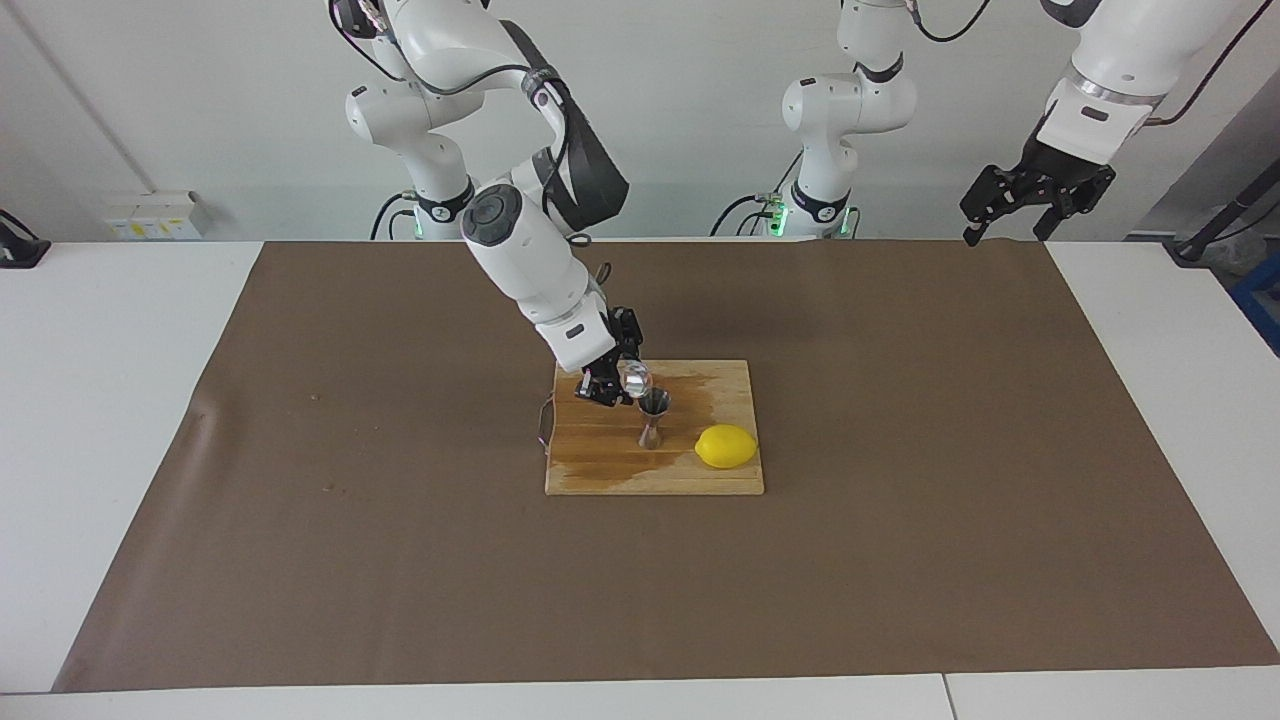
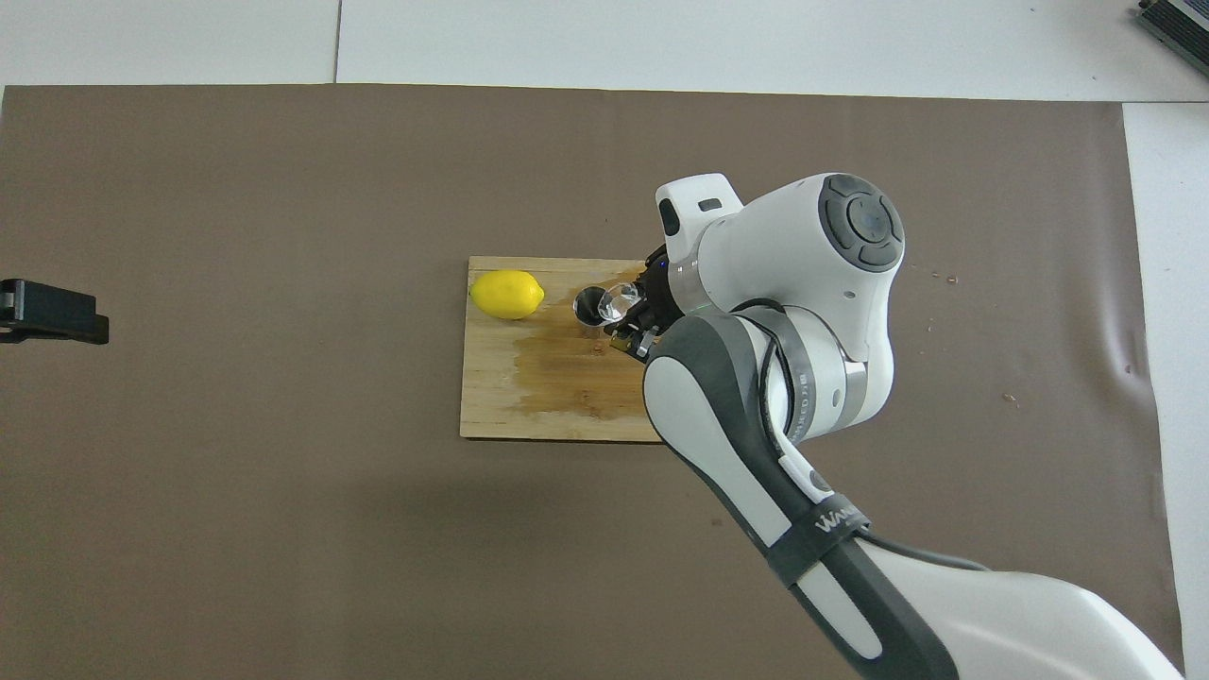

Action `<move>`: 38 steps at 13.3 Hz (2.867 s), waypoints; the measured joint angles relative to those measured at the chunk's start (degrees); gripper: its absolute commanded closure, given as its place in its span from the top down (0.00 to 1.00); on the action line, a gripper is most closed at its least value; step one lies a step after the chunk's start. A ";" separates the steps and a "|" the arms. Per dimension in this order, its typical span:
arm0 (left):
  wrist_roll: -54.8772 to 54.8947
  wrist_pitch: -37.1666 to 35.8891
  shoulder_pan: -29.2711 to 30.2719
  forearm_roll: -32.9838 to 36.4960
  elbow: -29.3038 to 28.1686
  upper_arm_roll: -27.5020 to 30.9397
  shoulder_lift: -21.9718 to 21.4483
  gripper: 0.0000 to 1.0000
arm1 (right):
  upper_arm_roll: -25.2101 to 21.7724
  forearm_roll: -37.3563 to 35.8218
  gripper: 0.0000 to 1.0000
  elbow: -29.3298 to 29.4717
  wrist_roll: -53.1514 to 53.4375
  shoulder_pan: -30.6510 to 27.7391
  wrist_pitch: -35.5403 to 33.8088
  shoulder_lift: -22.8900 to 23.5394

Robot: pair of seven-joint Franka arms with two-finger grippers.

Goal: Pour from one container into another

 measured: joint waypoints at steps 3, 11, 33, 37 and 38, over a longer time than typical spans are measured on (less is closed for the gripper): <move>0.00 1.35 0.00 0.00 -0.89 0.02 -0.41 1.00 | 0.05 -1.50 0.00 0.94 2.22 0.04 -2.12 0.19; 0.00 3.95 0.00 0.00 -3.48 0.02 -0.62 1.00 | 0.13 -4.04 0.00 5.30 8.03 0.11 -3.70 2.92; 0.00 7.15 0.01 0.00 -5.42 0.05 0.83 1.00 | 0.14 -9.84 0.00 15.44 17.94 0.50 -13.58 8.08; 0.00 7.15 -0.01 0.00 -5.42 -0.06 0.83 1.00 | 0.13 -9.89 0.00 17.73 19.39 0.50 -14.75 9.47; 0.00 7.15 -0.01 0.00 -5.42 -0.07 0.83 1.00 | 0.13 -9.95 0.00 18.22 19.78 0.50 -15.17 9.69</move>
